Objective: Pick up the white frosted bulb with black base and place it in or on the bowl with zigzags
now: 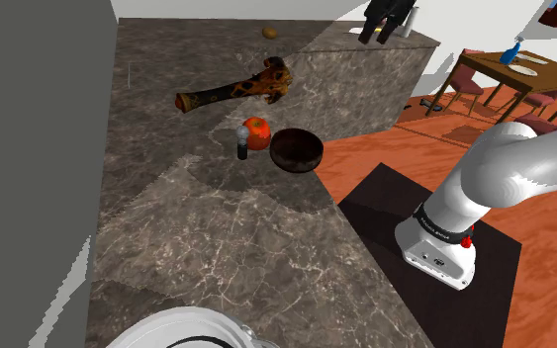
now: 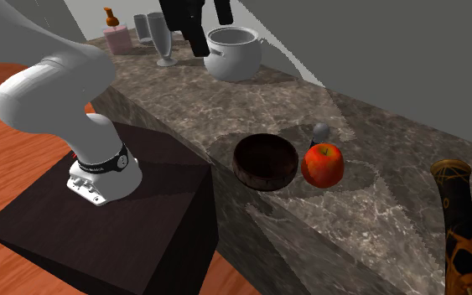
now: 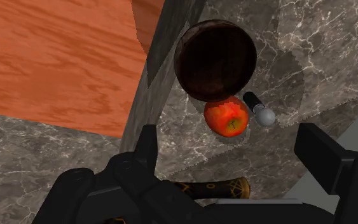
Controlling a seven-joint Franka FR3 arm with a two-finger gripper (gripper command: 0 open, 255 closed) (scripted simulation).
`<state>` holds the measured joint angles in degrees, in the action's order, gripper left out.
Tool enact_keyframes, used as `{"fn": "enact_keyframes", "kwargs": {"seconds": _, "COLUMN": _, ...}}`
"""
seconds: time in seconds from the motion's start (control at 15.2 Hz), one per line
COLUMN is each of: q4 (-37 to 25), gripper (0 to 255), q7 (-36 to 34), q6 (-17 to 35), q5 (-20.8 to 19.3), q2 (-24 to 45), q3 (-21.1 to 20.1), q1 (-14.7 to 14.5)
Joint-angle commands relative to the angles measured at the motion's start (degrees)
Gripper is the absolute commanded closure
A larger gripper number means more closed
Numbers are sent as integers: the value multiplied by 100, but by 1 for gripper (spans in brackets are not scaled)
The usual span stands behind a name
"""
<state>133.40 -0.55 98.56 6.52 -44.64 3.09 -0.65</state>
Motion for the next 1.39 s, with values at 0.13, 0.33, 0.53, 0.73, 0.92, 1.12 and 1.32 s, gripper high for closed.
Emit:
{"fn": "enact_keyframes", "kwargs": {"seconds": 0.13, "q4": 195, "gripper": 0, "q7": -230, "q6": 357, "q5": 122, "q2": 146, "q3": -158, "q1": -18}}
{"fn": "enact_keyframes", "kwargs": {"seconds": 0.33, "q4": 426, "gripper": 0, "q7": -566, "q6": 904, "q5": 301, "q2": 432, "q3": -394, "q1": -53}}
{"fn": "enact_keyframes", "kwargs": {"seconds": 0.53, "q4": 578, "gripper": 0, "q7": -893, "q6": 1459, "q5": 470, "q2": 799, "q3": -629, "q1": -93}}
{"fn": "enact_keyframes", "kwargs": {"seconds": 0.73, "q4": 650, "gripper": 0, "q7": -1213, "q6": 2014, "q5": 621, "q2": 1242, "q3": -861, "q1": -130}}
{"fn": "enact_keyframes", "kwargs": {"seconds": 0.92, "q4": 641, "gripper": 0, "q7": -1533, "q6": 2560, "q5": 741, "q2": 1753, "q3": -1084, "q1": -162}}
{"fn": "enact_keyframes", "kwargs": {"seconds": 1.12, "q4": 552, "gripper": 0, "q7": -1859, "q6": 3085, "q5": 819, "q2": 2322, "q3": -1298, "q1": -183}}
{"fn": "enact_keyframes", "kwargs": {"seconds": 1.32, "q4": 384, "gripper": 0, "q7": -2201, "q6": 3579, "q5": 838, "q2": 2936, "q3": -1498, "q1": -191}}
